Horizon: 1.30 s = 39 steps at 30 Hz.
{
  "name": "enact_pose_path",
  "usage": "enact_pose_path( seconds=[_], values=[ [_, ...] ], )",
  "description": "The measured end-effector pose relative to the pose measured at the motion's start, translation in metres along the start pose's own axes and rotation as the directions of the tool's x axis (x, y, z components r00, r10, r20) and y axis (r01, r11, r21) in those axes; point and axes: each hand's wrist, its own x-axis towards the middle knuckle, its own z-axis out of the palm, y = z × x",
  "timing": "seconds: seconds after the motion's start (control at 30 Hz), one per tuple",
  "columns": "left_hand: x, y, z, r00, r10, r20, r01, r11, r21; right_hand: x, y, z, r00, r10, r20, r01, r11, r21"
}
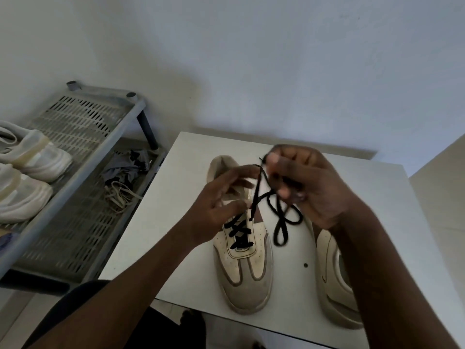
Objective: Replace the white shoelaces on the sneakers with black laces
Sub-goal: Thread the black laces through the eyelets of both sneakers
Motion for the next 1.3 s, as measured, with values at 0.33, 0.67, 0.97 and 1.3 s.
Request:
enact_pose_path(
  seconds=[0.33,0.67,0.97,1.3],
  values=[
    [0.009,-0.013,-0.038,0.683,-0.39,-0.618,0.103,0.888,-0.447,-0.009,-0.012,-0.024,0.985,-0.119,-0.125,0.144,0.966,0.214],
    [0.009,-0.018,-0.039,0.547,-0.349,-0.761,0.432,0.896,-0.1,0.008,0.008,-0.012,0.836,-0.129,-0.533,-0.01,0.968,-0.249],
    [0.0,-0.009,-0.008,0.958,0.277,-0.073,-0.212,0.857,0.47,0.01,0.024,0.025,0.954,0.232,-0.191,-0.299,0.798,-0.523],
    [0.006,-0.013,-0.014,0.942,-0.055,-0.332,0.087,0.993,0.082,0.009,0.017,0.004,0.98,0.101,-0.169,-0.145,0.952,-0.271]
  ],
)
